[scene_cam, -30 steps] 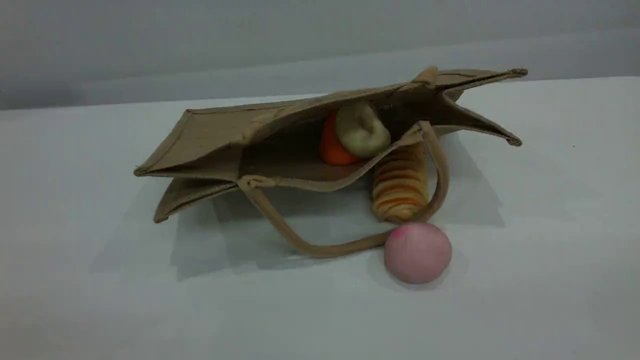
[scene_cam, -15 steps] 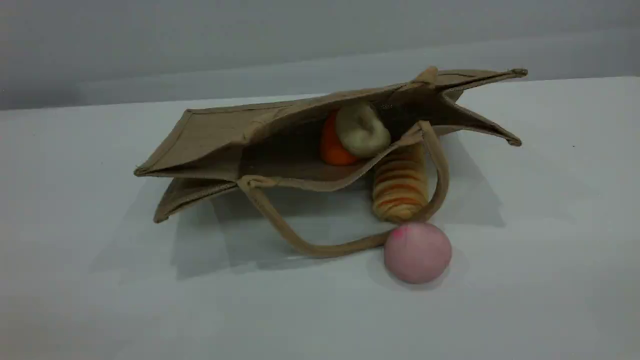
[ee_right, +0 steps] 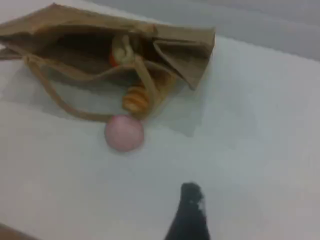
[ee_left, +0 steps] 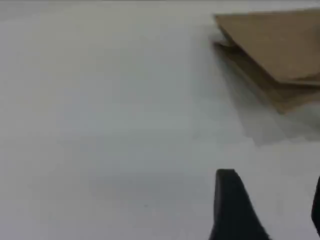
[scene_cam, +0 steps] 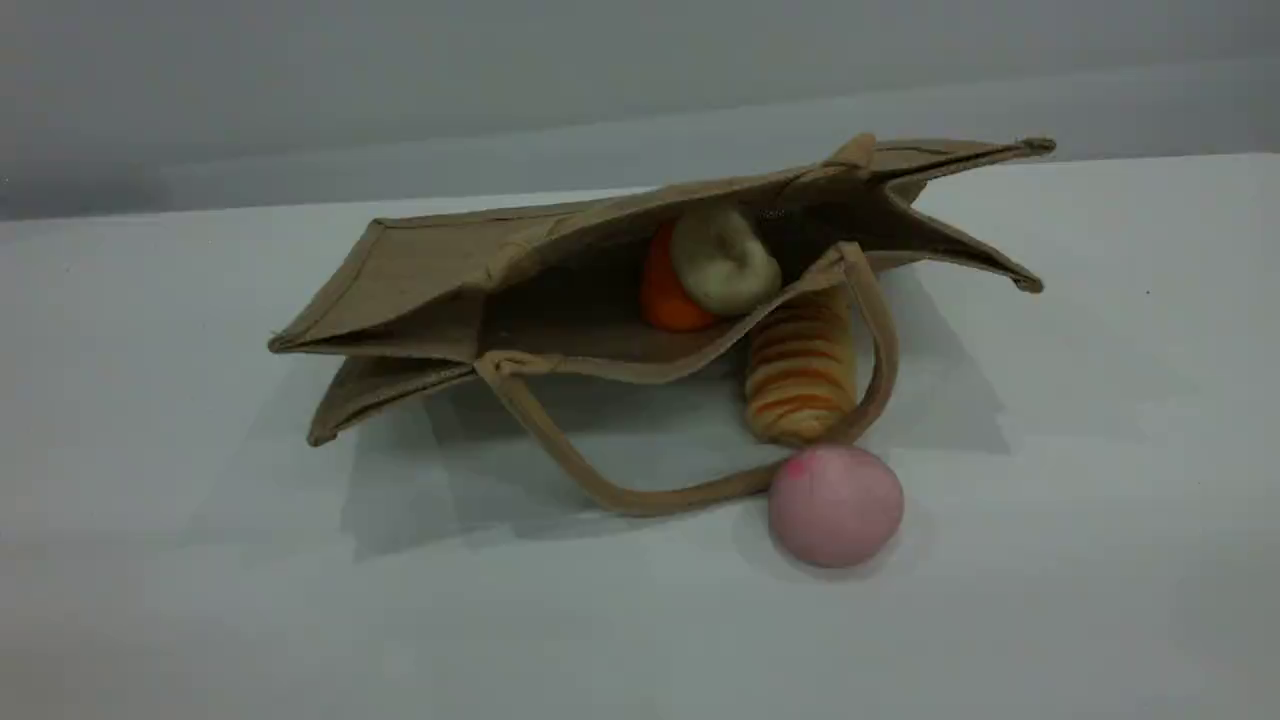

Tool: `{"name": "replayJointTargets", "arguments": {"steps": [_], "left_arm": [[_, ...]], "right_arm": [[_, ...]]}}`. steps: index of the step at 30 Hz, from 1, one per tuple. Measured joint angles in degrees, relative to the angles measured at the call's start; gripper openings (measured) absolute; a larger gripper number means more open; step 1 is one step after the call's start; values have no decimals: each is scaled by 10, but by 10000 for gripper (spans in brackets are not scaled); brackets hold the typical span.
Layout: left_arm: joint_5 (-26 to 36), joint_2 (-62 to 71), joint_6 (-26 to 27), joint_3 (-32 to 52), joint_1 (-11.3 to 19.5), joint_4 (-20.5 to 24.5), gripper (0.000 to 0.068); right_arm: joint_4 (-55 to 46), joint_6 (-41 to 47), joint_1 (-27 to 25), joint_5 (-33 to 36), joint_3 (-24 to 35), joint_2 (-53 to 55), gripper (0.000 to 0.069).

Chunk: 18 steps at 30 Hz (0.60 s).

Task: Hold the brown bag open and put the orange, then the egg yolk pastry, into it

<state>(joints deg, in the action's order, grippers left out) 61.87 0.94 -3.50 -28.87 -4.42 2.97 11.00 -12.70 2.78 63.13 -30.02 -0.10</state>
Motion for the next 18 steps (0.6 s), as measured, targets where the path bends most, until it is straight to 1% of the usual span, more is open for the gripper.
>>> {"name": "replayJointTargets", "arguments": {"steps": [2, 4, 7, 11, 18], "left_arm": [[0, -9, 0, 0, 22, 0, 351], [0, -10, 0, 0, 32, 0, 351], [0, -10, 0, 0, 31, 0, 351], [0, -9, 0, 0, 10, 0, 352], [-1, -9, 0, 0, 8, 0, 352]], "right_arm": [[0, 0, 0, 0, 0, 0, 526], [1, 0, 0, 0, 0, 0, 526], [0, 0, 0, 0, 0, 0, 526], [0, 0, 0, 0, 0, 1, 526], [0, 0, 0, 0, 0, 1, 526]]}}
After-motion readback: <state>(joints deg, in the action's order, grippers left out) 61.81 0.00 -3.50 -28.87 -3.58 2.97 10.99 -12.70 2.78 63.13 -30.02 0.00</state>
